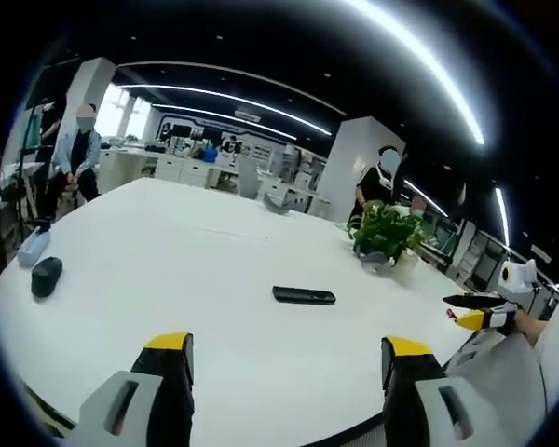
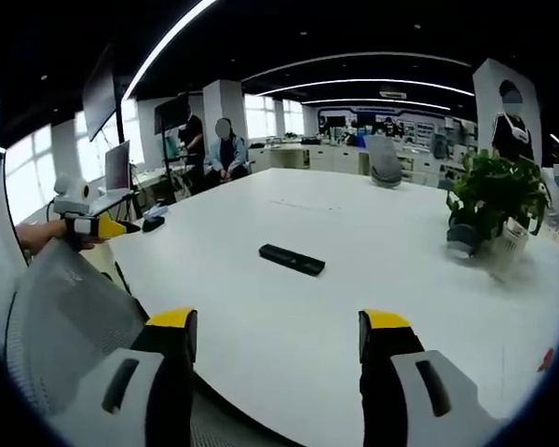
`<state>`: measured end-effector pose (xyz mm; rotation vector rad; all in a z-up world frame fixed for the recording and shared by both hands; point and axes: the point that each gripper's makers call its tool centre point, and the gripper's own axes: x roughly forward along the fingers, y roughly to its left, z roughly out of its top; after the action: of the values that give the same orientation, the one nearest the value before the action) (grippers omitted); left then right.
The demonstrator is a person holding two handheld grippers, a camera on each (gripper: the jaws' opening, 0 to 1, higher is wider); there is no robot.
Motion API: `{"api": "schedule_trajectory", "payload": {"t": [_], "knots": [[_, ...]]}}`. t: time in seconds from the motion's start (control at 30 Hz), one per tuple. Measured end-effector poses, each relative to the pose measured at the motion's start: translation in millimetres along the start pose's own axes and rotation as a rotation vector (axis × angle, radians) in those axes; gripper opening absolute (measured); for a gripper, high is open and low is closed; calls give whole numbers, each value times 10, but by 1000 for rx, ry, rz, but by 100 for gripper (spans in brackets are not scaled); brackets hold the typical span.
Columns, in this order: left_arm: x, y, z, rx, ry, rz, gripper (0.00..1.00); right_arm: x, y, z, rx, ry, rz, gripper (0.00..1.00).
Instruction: Press the specified remote control buttons in sequence, fully releasing each button before pressing the next.
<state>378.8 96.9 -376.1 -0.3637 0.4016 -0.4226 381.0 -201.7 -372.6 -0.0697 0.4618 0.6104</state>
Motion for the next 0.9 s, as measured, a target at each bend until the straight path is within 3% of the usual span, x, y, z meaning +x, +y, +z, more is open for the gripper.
{"api": "schedule_trajectory", "payload": {"t": [0.1, 0.23, 0.33, 0.43, 0.53, 0.6, 0.73, 0.9], "knots": [[24, -75, 7, -16, 17, -47, 97, 8, 21, -15, 8, 8, 15, 71], [73, -151, -82, 112, 141, -87, 100, 14, 36, -24, 17, 14, 24, 71], [145, -207, -33, 197, 185, -124, 100, 12, 30, -35, 1, 24, 17, 70], [238, -214, -54, 308, 277, -157, 100, 2, 5, -24, 6, 18, 3, 70], [315, -216, -90, 369, 346, -186, 100, -15, -17, -24, 23, 13, -7, 66], [409, -237, -77, 384, 367, -211, 100, -7, 21, -56, 40, 28, 22, 63], [608, -275, -40, 405, 408, -251, 100, 29, 92, -102, 13, 55, 59, 65], [839, -346, -57, 463, 460, -306, 100, 5, 18, -103, 20, 52, 27, 64]]}}
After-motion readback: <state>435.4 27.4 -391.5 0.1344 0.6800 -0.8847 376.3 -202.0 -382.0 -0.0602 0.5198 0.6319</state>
